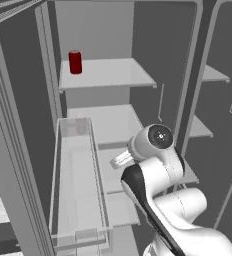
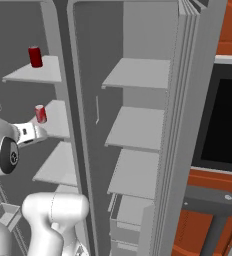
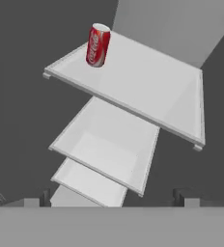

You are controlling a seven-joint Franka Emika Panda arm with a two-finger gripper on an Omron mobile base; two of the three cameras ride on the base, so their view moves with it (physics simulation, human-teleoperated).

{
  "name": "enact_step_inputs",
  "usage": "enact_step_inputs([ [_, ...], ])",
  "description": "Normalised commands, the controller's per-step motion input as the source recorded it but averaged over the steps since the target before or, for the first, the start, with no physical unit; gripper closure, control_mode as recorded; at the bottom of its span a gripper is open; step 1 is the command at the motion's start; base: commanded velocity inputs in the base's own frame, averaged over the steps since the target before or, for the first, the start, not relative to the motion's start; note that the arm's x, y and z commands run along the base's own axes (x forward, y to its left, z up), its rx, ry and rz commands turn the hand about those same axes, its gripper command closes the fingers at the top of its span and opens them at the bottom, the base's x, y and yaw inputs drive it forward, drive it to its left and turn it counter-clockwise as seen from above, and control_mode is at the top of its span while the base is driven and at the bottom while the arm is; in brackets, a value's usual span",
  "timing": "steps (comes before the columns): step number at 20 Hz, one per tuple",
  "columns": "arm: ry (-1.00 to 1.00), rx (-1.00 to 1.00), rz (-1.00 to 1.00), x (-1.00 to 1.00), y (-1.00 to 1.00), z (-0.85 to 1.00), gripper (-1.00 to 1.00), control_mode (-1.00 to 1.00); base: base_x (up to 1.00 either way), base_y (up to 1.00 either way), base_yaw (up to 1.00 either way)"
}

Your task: Open the fridge, grab two sodas, and place both sodas inside the bowl with ice on the dining counter.

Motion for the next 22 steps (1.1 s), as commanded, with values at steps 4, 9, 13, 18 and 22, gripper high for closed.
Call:
enact_step_inputs([
  [4,-0.04,0.09,0.0,0.04,0.11,0.0,-1.0,-1.0,0.0,0.0,0.0],
  [9,-0.01,0.09,0.0,0.05,0.14,0.0,-1.0,-1.0,0.0,0.0,0.0],
  [13,-0.02,0.08,0.0,0.09,0.2,0.0,-1.0,-1.0,0.0,0.0,0.0],
  [18,-0.08,0.09,0.0,0.2,0.04,0.0,-1.0,-1.0,0.0,0.0,0.0],
  [22,-0.08,0.02,0.0,0.51,0.0,0.0,-1.0,-1.0,0.0,0.0,0.0],
])
